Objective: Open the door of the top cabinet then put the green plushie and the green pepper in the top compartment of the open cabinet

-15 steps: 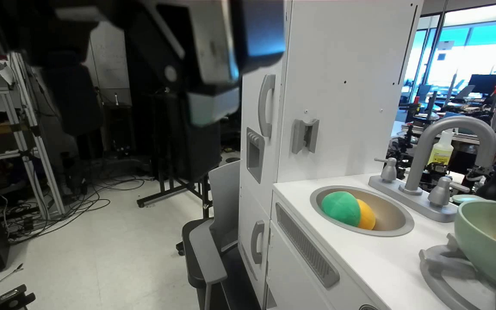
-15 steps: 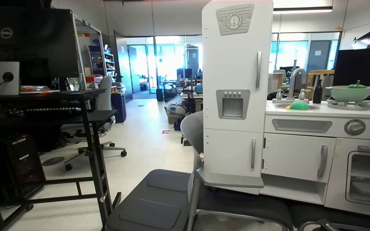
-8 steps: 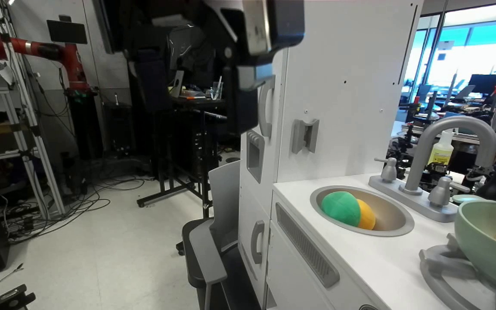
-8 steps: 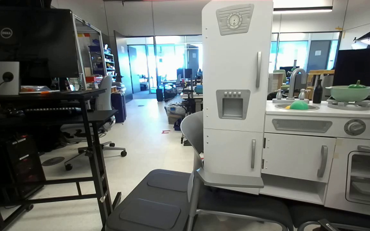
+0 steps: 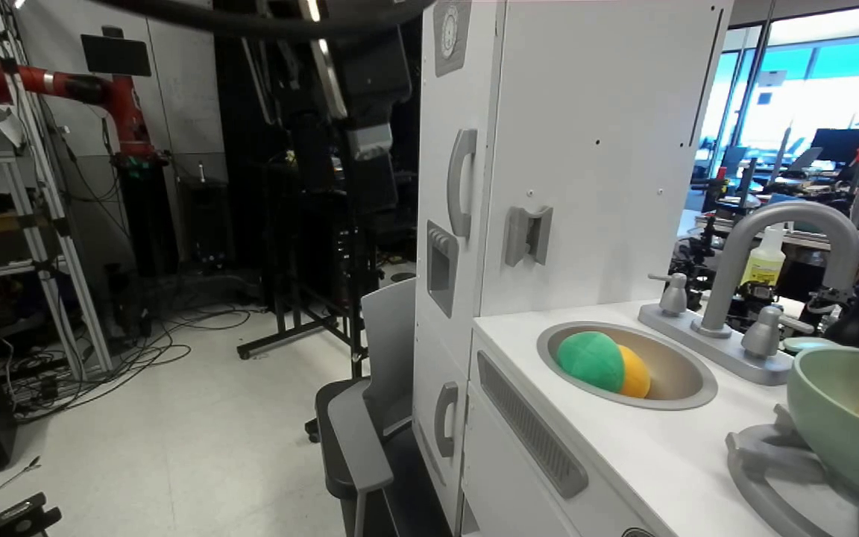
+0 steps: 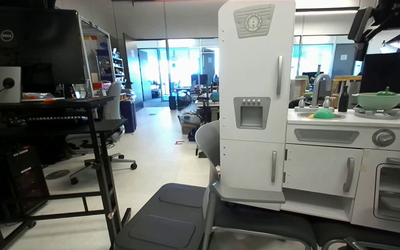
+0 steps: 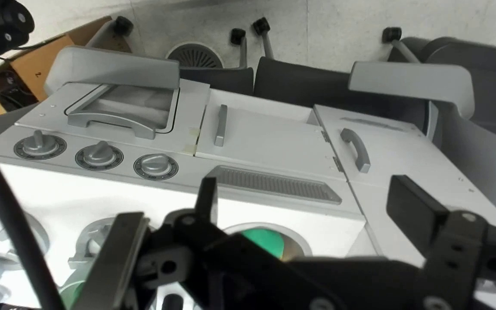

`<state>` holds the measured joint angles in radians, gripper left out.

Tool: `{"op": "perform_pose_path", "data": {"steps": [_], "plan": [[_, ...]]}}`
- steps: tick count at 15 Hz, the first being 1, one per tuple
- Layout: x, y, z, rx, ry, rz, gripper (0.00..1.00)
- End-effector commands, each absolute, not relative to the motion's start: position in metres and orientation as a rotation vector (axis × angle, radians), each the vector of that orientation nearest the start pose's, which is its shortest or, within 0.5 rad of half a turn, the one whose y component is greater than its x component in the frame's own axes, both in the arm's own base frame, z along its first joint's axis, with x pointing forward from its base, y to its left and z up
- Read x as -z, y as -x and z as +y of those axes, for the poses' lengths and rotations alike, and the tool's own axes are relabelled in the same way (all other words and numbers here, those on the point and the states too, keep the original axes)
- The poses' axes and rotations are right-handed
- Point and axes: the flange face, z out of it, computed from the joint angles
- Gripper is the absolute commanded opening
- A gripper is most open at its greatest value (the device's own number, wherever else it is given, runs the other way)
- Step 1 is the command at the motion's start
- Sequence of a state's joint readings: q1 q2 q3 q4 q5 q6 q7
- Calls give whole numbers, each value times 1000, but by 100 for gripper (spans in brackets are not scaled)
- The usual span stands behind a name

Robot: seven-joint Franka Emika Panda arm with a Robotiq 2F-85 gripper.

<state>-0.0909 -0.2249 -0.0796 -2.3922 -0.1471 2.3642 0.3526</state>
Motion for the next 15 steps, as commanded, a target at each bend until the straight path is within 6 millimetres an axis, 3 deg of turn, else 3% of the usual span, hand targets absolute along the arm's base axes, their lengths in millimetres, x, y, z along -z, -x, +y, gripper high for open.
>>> {"op": "perform_pose_path", "data": {"steps": [1, 2, 4, 9, 10, 12, 14, 15], "plan": [[-430, -486, -79, 548, 3087, 890, 100], [-435, -498, -70, 606, 3083, 917, 100], [-424, -517, -58, 691, 3067, 948, 100], [-406, -583, 0, 841, 3081, 1002, 100], [-394, -592, -2, 875, 3080, 1009, 100], [-397, -617, 13, 936, 3094, 1033, 100], [-379, -633, 12, 970, 3098, 1021, 100], [-380, -644, 22, 980, 3110, 1007, 100]]}}
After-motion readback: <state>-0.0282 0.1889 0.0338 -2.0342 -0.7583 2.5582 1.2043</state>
